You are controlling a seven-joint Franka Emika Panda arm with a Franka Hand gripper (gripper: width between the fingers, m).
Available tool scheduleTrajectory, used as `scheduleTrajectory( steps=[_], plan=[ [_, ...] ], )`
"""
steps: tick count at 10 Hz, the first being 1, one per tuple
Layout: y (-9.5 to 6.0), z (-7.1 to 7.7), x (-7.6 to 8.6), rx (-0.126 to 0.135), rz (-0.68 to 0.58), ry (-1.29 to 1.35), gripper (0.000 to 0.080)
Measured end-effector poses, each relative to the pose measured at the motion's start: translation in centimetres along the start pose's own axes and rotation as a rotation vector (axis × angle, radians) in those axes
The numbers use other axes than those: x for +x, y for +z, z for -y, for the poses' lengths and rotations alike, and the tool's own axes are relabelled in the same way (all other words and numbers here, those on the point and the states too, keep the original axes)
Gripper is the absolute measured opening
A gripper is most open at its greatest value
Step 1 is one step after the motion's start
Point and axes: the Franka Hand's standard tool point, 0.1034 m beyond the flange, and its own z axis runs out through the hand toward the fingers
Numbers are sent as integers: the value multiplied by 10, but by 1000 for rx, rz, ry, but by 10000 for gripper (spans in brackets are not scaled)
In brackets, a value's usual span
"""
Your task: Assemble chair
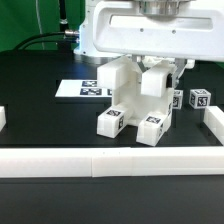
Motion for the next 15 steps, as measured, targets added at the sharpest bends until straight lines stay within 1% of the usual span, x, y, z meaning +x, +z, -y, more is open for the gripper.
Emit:
scheduleTrajectory(
  steps=[2, 8, 9, 10, 11, 12, 14, 15],
  plan=[
    [6, -3, 4, -7, 1, 1, 284],
    [7, -3, 6, -8, 0, 1, 284],
    [8, -3, 6, -9, 1, 2, 442],
    [9, -5, 6, -10, 2, 4, 569],
    [9, -5, 6, -10, 3, 4, 569],
    [9, -5, 6, -10, 3, 4, 636],
    [8, -6, 8, -10, 2, 6, 646],
    [1, -6, 10, -8, 8, 7, 646]
  ],
)
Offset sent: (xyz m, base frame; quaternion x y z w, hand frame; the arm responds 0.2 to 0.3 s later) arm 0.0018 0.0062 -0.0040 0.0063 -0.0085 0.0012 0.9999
